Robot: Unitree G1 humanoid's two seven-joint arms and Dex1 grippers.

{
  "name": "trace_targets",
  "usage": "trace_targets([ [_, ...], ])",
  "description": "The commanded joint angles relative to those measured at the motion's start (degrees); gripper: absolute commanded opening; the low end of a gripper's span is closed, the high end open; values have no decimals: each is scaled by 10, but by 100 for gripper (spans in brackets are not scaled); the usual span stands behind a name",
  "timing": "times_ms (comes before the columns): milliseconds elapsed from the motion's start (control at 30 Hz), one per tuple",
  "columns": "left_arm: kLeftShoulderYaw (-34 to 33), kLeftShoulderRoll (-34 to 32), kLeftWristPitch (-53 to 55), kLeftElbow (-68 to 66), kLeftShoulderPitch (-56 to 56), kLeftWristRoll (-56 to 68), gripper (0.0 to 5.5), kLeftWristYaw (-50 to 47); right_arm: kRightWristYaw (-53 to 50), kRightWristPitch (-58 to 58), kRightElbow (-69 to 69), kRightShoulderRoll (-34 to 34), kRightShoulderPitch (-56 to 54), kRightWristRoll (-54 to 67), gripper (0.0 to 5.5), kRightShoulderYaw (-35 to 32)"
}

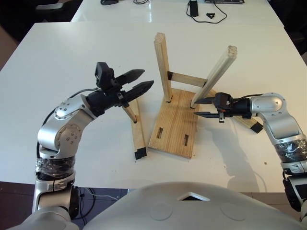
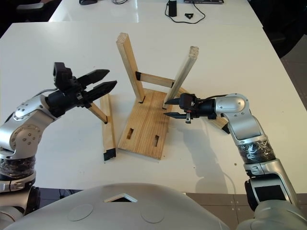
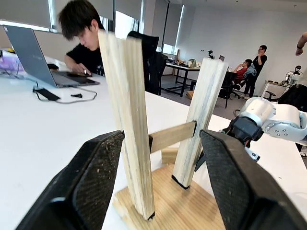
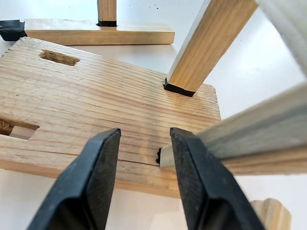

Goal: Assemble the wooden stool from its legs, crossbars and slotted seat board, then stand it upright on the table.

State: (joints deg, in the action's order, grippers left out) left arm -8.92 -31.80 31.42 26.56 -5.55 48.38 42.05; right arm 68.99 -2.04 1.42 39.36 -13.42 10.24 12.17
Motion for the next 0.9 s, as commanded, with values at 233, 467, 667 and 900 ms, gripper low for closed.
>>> trace_targets([
  [233, -1, -50, 44, 143, 60, -8, 293, -53, 26, 5, 32, -18, -42, 22, 191, -5],
  [467, 6, -60, 36, 192, 197, -35, 293, -49, 32, 9, 40, -19, -47, 21, 191, -8],
  [667, 68, -100, -12, 156, 273, -146, 293, -2, 21, 9, 35, -23, -37, 18, 191, -13],
  [900, 106, -165, -92, 26, 284, -269, 293, 70, -8, 0, 6, -21, -7, 13, 191, -24],
])
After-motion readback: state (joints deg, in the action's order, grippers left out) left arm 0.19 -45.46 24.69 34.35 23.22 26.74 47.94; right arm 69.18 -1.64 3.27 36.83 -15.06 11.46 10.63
